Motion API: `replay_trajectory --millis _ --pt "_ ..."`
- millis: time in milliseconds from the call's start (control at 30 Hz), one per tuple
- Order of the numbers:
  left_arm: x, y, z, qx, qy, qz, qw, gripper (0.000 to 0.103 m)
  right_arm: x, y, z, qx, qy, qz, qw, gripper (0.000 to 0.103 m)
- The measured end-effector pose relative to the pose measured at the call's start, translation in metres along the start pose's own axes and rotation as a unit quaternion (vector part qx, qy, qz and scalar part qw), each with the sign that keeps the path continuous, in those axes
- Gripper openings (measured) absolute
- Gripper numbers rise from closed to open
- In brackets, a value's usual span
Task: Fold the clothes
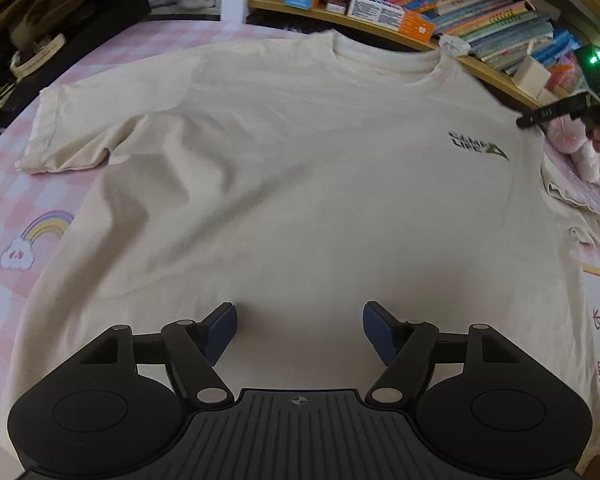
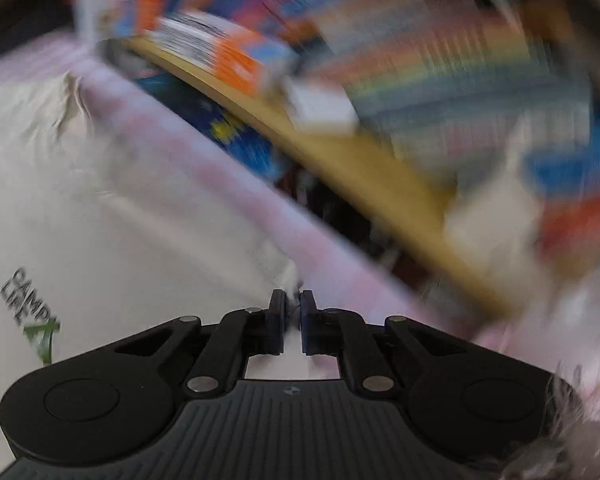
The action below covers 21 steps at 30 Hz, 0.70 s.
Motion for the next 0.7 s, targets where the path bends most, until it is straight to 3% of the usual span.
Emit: replay_trajectory --millis 200,267,333,500,633,700 --pt "0.001 -0.005 -0.006 -0.006 -0.024 0.002 0.9997 0.075 0.012 -0.009 0.015 -0.009 -0.062 -0.022 0.998 0.009" --pt "0.001 -0.007 -0.008 -0.009 -0.029 0.005 0.9995 0.076 0.014 -0.008 0.016 0.001 -0.06 -0.016 0.998 0.019" --pt "-0.001 -0.007 -0.01 -0.012 -0.029 0.01 0.9995 0.076 0.02 -0.002 0.017 0.008 -0.065 -0.008 0.998 0.037" --pt "-0.004 -0.008 -0.015 -0.006 -0.025 0.02 0.9995 0.077 0.044 0.039 0.053 0.007 -0.118 -0.024 0.993 0.041" --pt "-0.003 -0.01 -0.017 -0.008 -0.029 0.022 0.9993 0.077 0.039 0.065 0.092 -0.003 -0.12 -0.031 0.992 0.064" --pt "-0.003 -0.01 -0.017 -0.007 -0.031 0.023 0.9992 0.077 0.028 0.078 0.109 0.002 -0.108 -0.029 0.994 0.064"
Point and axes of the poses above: each gripper's, at about its wrist camera, not at the fingertips, and y roughly against the way its jaws point, x to its right, z to its underside, the point moved 8 cm from there along -y, roughly the way its jaws point, and after that the axes turned 2 degrees about z, right-handed, at the moved point
